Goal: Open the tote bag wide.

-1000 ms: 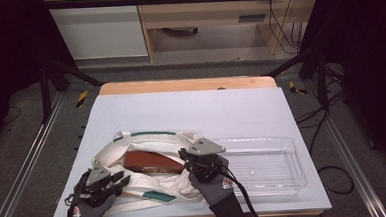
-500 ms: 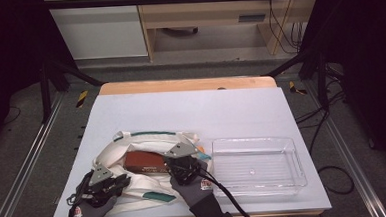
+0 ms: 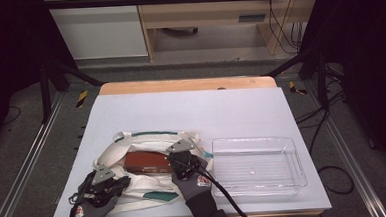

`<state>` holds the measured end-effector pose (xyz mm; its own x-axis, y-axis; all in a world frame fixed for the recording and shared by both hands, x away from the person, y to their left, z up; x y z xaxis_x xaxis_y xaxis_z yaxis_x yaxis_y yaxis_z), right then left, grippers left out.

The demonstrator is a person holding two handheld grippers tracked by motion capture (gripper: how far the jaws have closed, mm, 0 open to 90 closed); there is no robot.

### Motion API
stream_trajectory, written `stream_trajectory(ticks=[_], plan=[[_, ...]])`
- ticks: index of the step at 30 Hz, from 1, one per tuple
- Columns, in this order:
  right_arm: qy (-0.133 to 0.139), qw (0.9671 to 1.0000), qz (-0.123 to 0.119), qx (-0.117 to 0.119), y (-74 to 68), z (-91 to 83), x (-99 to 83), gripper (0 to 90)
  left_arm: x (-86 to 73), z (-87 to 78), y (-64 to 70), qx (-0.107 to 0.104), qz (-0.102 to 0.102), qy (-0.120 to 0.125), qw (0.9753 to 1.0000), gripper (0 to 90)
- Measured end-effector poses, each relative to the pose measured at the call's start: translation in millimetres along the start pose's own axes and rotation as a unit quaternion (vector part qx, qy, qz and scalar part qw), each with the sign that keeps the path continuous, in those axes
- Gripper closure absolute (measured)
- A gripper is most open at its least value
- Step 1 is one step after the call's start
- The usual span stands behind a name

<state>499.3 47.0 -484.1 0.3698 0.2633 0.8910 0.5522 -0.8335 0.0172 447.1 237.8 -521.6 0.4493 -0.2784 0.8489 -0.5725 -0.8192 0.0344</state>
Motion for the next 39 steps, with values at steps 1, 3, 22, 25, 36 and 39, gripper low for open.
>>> stream_trajectory(ticks=[1, 3, 22, 25, 36, 39], plan=[[0.0, 1.0, 0.002, -0.006, 2.4, 0.0, 0.0, 90.0, -0.1, 0.0, 0.0, 0.0, 0.0, 0.0, 1.0, 82.2], [-0.001, 0.9999, 0.008, -0.013, 6.2, 0.4, 0.0, 90.0, -0.3, 0.0, 0.1, -0.001, -0.001, -0.001, 1.0, 82.2], [0.019, 0.9977, 0.022, -0.061, 26.6, 3.9, 2.1, 90.0, -0.9, 0.2, -0.3, -0.004, -0.004, -0.001, 1.0, 82.4], [0.018, 0.9969, 0.022, -0.073, 29.7, 4.7, 1.8, 90.0, -0.9, 0.2, -0.3, -0.005, -0.004, -0.001, 1.0, 82.4], [-0.002, 0.9939, 0.022, -0.108, 37.2, 9.5, -3.2, 90.0, -0.8, 0.0, -0.5, -0.006, -0.003, -0.001, 1.0, 82.4], [-0.009, 0.993, 0.028, -0.114, 39.5, 11.0, -4.7, 89.3, -0.6, -0.2, -0.4, -0.006, -0.003, 0.0, 1.0, 82.3]])
Point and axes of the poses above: each handheld gripper's, and its own axes: z roughly forward along the jaws, x roughly out of its top, y roughly to its right, the point moved 8 cm from there along z, roughly forward along the jaws, and after that the axes turned 11 degrees about y, right-handed, at the moved point
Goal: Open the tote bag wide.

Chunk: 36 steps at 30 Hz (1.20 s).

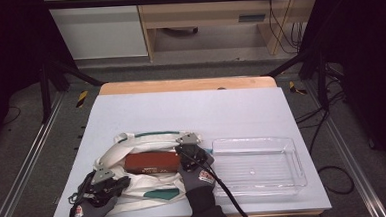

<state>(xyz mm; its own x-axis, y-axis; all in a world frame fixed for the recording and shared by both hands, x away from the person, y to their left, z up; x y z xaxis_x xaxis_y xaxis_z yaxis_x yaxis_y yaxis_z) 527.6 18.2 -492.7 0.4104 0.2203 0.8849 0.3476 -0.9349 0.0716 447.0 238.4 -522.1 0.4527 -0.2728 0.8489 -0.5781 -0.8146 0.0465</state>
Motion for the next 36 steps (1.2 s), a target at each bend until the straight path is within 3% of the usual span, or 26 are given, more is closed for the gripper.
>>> stream_trajectory(ticks=[2, 5, 10, 14, 19, 25, 30, 36], plan=[[-0.013, 0.9999, 0.008, 0.001, 0.8, 2.0, -2.6, 87.5, 0.2, -0.2, 0.0, 0.0, 0.001, 0.001, 1.0, 82.0], [-0.01, 0.9999, 0.014, 0.003, 0.7, 0.7, -2.7, 86.8, 0.8, -0.5, -0.3, -0.003, -0.002, 0.003, 1.0, 81.3], [0.033, 0.9992, 0.023, 0.001, 1.5, -10.7, 4.6, 80.3, 4.2, -2.4, -0.4, -0.013, -0.016, 0.016, 0.9997, 77.4], [0.067, 0.9971, 0.03, 0.021, -1.4, -23.1, 13.8, 74.6, 10.7, -6.9, -0.9, -0.017, -0.018, 0.033, 0.9992, 71.1], [0.114, 0.9914, 0.029, 0.056, -7.4, -39.9, 28.7, 67.5, 23.2, -14.6, -1.3, -0.019, -0.019, 0.064, 0.9976, 67.1], [0.144, 0.9846, 0.018, 0.098, -15.2, -57.7, 48.5, 59.2, 37.9, -22.2, -3.9, -0.017, -0.01, 0.092, 0.9955, 60.2], [0.141, 0.9834, 0.005, 0.114, -6.5, -64.8, 56.5, 51.5, 47.9, -24.3, -8.7, -0.014, 0.0, 0.1, 0.9949, 55.1], [0.141, 0.9832, 0.013, 0.116, 22.7, -74.9, 63.3, 44.5, 66.0, -24.0, -10.5, -0.013, 0.017, 0.107, 0.9941, 51.1]])
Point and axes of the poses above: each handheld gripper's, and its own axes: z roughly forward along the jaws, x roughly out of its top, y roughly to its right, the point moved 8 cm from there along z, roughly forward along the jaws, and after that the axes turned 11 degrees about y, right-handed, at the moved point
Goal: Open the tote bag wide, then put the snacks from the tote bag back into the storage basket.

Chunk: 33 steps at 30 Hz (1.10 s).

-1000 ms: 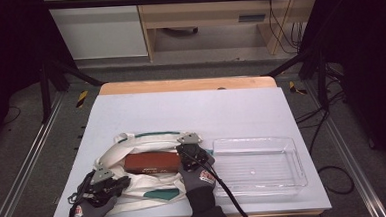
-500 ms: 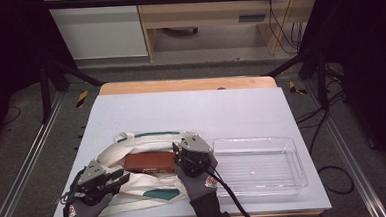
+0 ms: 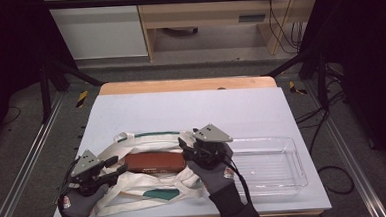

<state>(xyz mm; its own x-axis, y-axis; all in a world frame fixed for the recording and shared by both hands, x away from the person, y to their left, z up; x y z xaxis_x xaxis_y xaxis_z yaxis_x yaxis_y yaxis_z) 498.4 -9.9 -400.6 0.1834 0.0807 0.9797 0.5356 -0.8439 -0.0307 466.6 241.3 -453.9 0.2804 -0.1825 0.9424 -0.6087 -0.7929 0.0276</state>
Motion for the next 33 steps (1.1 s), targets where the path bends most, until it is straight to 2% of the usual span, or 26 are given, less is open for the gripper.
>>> stream_trajectory(ticks=[2, 5, 8, 10, 14, 16, 25, 28, 33], plan=[[0.004, 1.0, -0.004, -0.004, 9.5, -5.9, 3.6, 42.5, 6.4, 3.7, 1.7, -0.005, 0.005, 0.001, 1.0, 50.6], [0.012, 0.9999, -0.001, 0.002, 20.2, -15.2, 7.8, 39.3, 14.2, 10.5, 5.1, -0.013, 0.013, 0.001, 0.9998, 50.4], [0.013, 0.9997, -0.019, 0.0, 31.1, -28.0, 7.2, 35.8, 17.3, 18.5, 7.3, -0.02, 0.017, -0.003, 0.9997, 49.9], [0.014, 0.9996, -0.023, -0.003, 39.2, -37.2, 5.4, 33.9, 17.1, 24.1, 8.0, -0.025, 0.017, -0.009, 0.9995, 49.2], [0.018, 0.9995, -0.023, -0.009, 55.9, -53.5, -1.8, 31.5, 13.7, 33.4, 8.2, -0.034, 0.017, -0.018, 0.9991, 46.3], [0.021, 0.9995, -0.022, -0.01, 63.0, -60.0, -7.2, 30.3, 10.6, 37.1, 7.5, -0.041, 0.024, -0.027, 0.9985, 44.5], [0.023, 0.999, -0.038, -0.008, 88.6, -89.0, -32.4, 28.0, 8.0, 40.6, 4.5, -0.058, 0.042, -0.05, 0.9962, 37.8], [0.014, 0.9988, -0.042, -0.02, 98.7, -100.0, -39.7, 28.2, 7.8, 41.5, 3.2, -0.068, 0.045, -0.053, 0.9952, 35.6], [0.013, 0.9986, -0.034, -0.037, 114.9, -118.2, -45.1, 28.2, 4.4, 41.2, 0.7, -0.083, 0.057, -0.068, 0.9925, 31.1]])
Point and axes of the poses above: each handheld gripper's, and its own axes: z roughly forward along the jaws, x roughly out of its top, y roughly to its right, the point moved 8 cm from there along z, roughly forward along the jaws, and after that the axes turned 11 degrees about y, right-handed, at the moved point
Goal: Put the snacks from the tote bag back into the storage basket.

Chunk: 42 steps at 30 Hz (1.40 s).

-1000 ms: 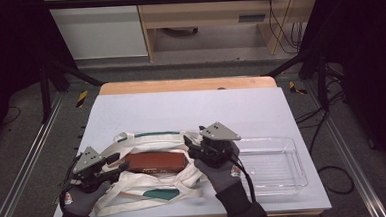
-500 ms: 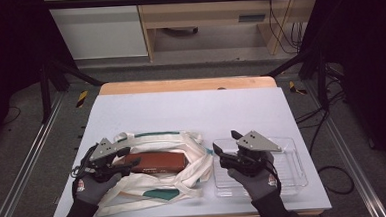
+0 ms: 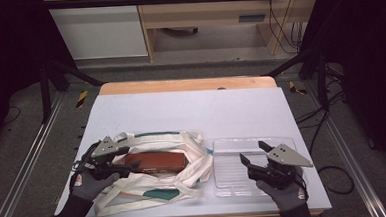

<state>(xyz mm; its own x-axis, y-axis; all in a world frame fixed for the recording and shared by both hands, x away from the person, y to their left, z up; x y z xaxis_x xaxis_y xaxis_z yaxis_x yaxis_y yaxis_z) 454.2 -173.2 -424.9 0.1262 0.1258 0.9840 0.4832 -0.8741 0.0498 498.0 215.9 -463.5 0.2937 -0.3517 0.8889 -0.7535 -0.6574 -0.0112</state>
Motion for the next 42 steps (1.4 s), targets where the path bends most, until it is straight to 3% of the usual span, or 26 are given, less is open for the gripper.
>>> stream_trajectory(ticks=[8, 12, 21, 29, 34, 37, 42], plan=[[-0.006, 0.9996, 0.013, -0.023, 19.7, -14.5, -8.7, 28.1, -9.4, 4.3, -3.9, -0.01, 0.001, -0.024, 0.9997, 29.5], [-0.005, 0.9997, 0.009, -0.023, 20.1, -15.2, -8.6, 27.8, -16.2, 8.1, -1.5, -0.023, 0.01, -0.041, 0.9989, 27.7], [-0.005, 0.9998, 0.006, -0.02, 19.2, -15.8, -8.5, 27.1, -16.6, 11.6, -3.8, -0.036, 0.032, -0.046, 0.9978, 24.3], [-0.005, 0.9998, 0.004, -0.019, 20.9, -16.1, -9.3, 26.5, -14.8, 18.5, -6.2, -0.056, 0.038, -0.048, 0.9966, 18.0], [-0.006, 0.9998, 0.004, -0.02, 21.4, -15.6, -9.9, 26.2, -15.4, 19.1, -8.8, -0.059, 0.043, -0.051, 0.996, 16.9], [-0.007, 0.9998, 0.002, -0.02, 21.6, -15.3, -10.2, 26.0, -17.2, 20.2, -8.8, -0.059, 0.06, -0.055, 0.9949, 15.6], [-0.009, 0.9998, -0.001, -0.02, 20.0, -15.0, -10.4, 25.9, -23.6, 25.6, -11.1, -0.057, 0.072, -0.065, 0.9937, 13.9]])
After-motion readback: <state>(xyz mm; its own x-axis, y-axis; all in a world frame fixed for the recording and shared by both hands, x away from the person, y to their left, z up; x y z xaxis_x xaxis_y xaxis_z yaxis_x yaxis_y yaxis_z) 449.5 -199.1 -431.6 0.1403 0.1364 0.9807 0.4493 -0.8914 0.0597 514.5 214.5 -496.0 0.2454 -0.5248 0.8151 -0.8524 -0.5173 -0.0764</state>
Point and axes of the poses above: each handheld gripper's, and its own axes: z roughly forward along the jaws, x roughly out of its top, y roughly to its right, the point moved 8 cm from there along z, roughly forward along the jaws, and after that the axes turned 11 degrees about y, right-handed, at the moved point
